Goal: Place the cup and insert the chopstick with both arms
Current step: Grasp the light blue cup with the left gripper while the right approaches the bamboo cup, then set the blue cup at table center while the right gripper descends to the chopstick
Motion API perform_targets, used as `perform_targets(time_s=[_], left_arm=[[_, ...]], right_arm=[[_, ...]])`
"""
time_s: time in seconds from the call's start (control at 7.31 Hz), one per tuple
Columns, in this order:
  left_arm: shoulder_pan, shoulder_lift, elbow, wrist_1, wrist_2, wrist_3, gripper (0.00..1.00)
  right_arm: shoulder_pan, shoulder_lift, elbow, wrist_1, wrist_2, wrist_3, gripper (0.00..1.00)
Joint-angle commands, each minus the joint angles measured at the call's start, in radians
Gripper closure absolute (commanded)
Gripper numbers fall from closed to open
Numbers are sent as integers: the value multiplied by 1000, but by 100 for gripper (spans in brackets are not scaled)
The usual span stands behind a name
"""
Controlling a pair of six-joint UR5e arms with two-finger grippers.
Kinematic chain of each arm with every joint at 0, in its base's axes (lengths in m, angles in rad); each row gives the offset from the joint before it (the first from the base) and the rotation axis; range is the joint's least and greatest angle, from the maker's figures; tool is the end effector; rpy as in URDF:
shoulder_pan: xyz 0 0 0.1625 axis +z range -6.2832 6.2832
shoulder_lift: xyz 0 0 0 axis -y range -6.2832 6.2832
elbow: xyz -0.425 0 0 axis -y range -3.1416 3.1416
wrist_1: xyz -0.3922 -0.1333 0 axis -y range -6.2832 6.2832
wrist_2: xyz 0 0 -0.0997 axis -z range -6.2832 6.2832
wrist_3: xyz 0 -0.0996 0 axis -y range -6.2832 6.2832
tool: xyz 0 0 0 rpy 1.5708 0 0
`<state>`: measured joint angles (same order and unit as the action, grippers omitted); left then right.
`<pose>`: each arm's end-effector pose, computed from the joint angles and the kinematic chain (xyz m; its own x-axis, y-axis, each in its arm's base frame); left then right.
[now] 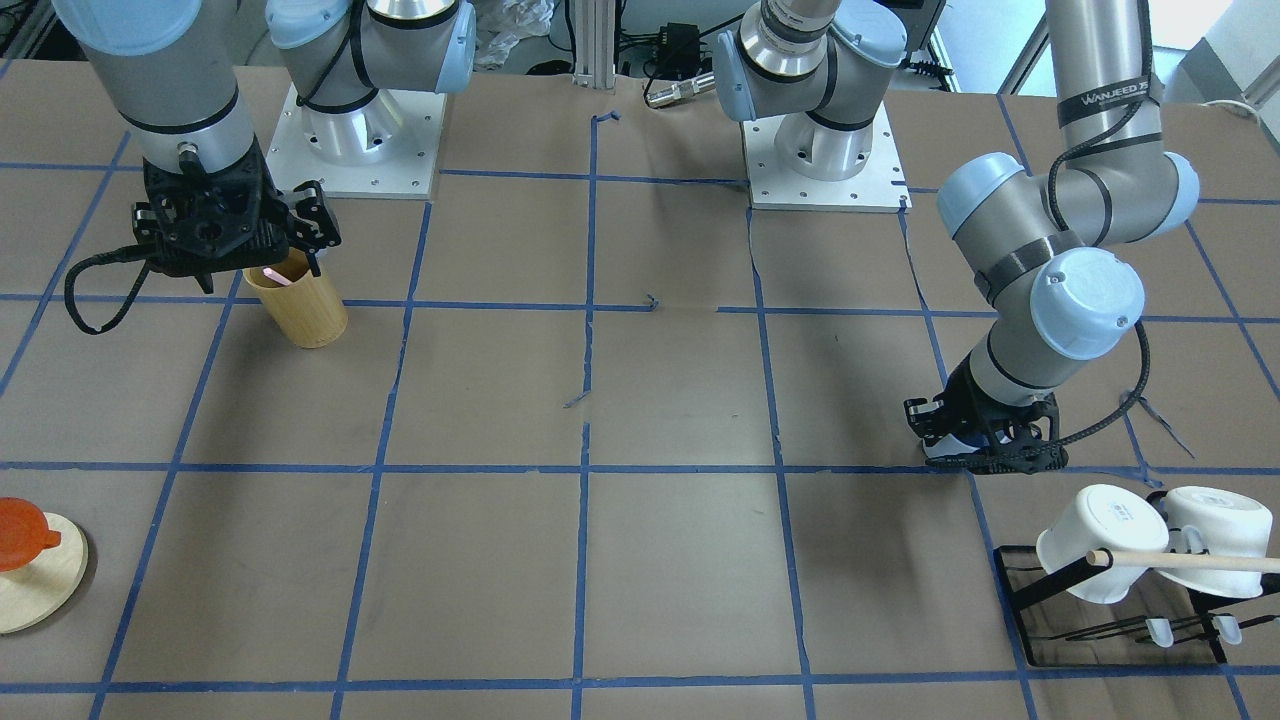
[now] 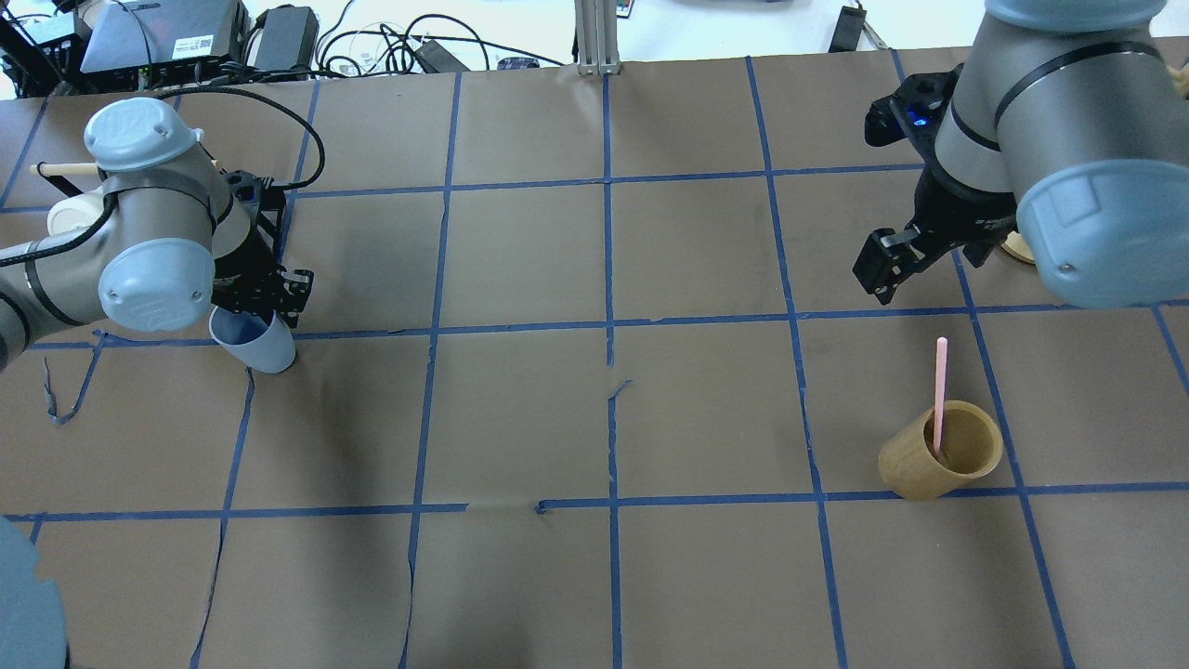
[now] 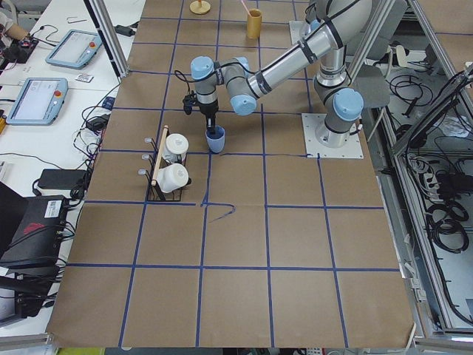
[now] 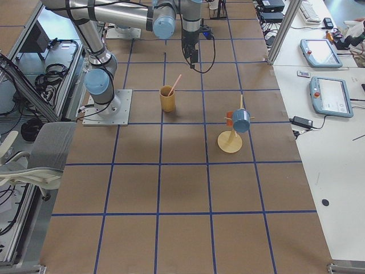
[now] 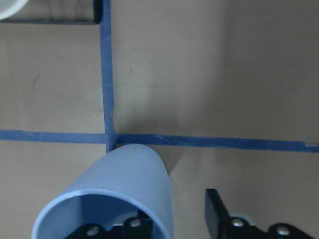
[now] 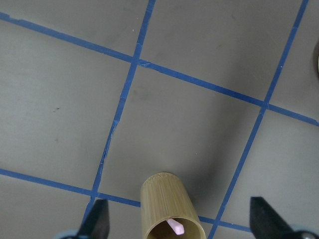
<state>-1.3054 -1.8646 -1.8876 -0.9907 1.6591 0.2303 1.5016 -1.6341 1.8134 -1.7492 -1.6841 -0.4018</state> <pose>0.0218 -0.5548 0.2422 -0.9964 -0.0317 -0.0789 -0.0357 0.9981 0.0498 0.0900 -0.4660 0.4177 -0.9393 -0.3270 0.1037 -0.3240 0.9450 0.0450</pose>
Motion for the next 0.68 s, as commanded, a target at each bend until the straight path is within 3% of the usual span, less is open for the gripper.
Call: perform_targets(time_s=[0.0, 0.27, 0.55], left_arm=[[-1, -7, 36, 9, -10, 0, 100], [-61, -28, 157, -8, -71, -148, 100], [-252, -83, 238, -5, -90, -481, 100]], right_arm=[[-27, -10, 3, 0, 41, -63, 0], [-59, -4, 6, -21, 43, -117, 0], [-130, -9, 55, -82, 43, -239, 0]])
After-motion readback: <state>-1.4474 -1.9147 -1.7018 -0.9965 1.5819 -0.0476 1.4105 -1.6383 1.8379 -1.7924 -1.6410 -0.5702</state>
